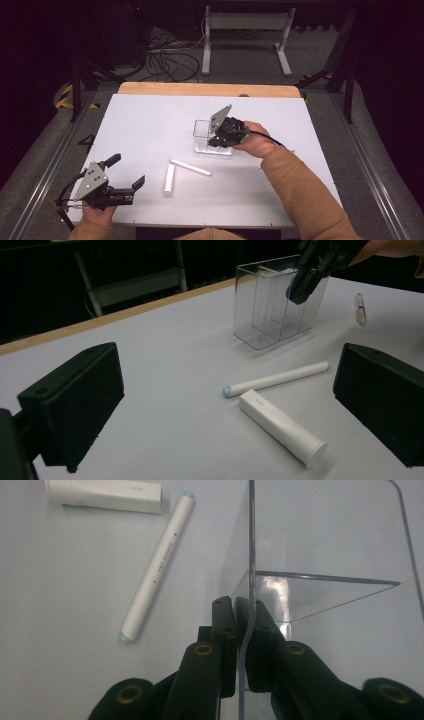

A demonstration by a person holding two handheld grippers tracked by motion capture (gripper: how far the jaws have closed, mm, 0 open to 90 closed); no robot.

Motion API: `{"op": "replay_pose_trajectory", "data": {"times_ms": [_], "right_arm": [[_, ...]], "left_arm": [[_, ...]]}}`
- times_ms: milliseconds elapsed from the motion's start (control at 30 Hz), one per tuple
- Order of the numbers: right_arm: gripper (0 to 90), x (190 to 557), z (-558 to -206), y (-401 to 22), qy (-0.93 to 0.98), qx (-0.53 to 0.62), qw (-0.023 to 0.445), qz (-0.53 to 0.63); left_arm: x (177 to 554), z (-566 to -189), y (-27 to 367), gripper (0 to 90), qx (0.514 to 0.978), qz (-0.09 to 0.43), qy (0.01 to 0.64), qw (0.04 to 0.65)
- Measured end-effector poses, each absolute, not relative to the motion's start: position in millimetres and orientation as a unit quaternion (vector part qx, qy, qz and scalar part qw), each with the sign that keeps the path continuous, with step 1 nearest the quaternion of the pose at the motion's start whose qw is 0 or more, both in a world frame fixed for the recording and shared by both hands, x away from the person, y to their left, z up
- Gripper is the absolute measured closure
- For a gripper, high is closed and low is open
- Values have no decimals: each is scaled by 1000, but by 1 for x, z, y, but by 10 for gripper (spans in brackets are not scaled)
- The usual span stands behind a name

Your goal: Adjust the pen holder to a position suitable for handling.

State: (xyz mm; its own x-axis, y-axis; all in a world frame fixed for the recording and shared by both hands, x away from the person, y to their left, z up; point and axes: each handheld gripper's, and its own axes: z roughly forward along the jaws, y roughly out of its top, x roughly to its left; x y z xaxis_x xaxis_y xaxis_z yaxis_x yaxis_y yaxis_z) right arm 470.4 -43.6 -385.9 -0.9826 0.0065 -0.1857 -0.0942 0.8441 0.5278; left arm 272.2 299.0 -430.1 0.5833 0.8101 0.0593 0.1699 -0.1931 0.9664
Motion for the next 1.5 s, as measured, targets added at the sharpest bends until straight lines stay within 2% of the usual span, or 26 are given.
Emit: {"op": "replay_pose_trajectory", "data": {"times_ms": [433,1500], "right_arm": [[850,468,-393,-26,957,-39,85,274],[828,468,-391,-24,956,-16,88,278]], "left_arm": [[272,-430,299,7,712,300,343,534],[272,-430,299,7,712,299,343,534]]}}
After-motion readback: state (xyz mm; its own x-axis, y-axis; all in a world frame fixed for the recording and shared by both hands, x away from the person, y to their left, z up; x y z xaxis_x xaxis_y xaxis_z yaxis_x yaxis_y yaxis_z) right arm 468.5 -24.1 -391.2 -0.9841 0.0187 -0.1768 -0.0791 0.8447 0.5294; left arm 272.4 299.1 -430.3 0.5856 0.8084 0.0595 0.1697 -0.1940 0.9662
